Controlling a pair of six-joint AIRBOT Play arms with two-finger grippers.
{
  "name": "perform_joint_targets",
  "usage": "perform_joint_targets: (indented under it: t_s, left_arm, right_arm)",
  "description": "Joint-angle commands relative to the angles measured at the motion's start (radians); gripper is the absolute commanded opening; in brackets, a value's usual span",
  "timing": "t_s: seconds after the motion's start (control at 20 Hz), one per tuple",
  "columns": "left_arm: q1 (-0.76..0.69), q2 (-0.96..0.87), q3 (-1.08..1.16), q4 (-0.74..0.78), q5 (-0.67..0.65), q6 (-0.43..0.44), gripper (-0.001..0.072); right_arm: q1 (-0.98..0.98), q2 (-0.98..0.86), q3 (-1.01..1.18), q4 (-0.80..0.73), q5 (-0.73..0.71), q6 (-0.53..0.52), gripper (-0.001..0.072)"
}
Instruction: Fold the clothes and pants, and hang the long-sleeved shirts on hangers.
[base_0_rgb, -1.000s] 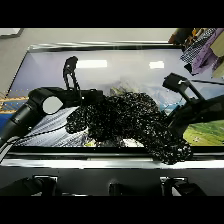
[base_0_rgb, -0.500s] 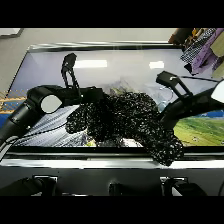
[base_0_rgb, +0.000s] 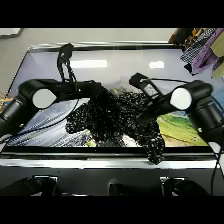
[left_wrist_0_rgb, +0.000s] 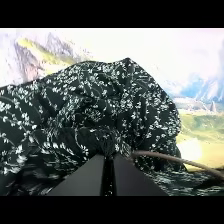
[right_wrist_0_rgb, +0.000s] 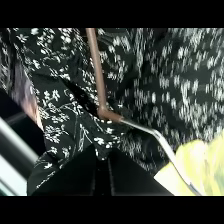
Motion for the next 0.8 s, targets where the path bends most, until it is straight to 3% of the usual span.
perform_joint_targets:
  t_s: [0.0, 0.3, 0.55, 0.75]
  left_arm:
    - [0.001, 0.0, 0.077, -0.001, -0.071, 0.032, 0.0018]
    - [-0.048, -0.014, 0.11, -0.068, -0.154, 0.031, 0.0019]
    - [-0.063, -0.039, 0.079, -0.088, -0.199, 0.035, 0.0019]
    - [-0.064, -0.042, 0.075, -0.091, -0.192, 0.107, 0.0021]
  right_arm:
    - [0.087, -0.018, 0.0, -0.05, -0.124, 0.153, 0.0024]
    - [0.116, -0.034, 0.009, -0.124, -0.211, 0.254, 0.0025]
    - [0.116, -0.018, 0.099, -0.225, -0.135, 0.256, 0.0025]
    - [0.116, 0.035, 0.114, -0.223, -0.096, 0.263, 0.0025]
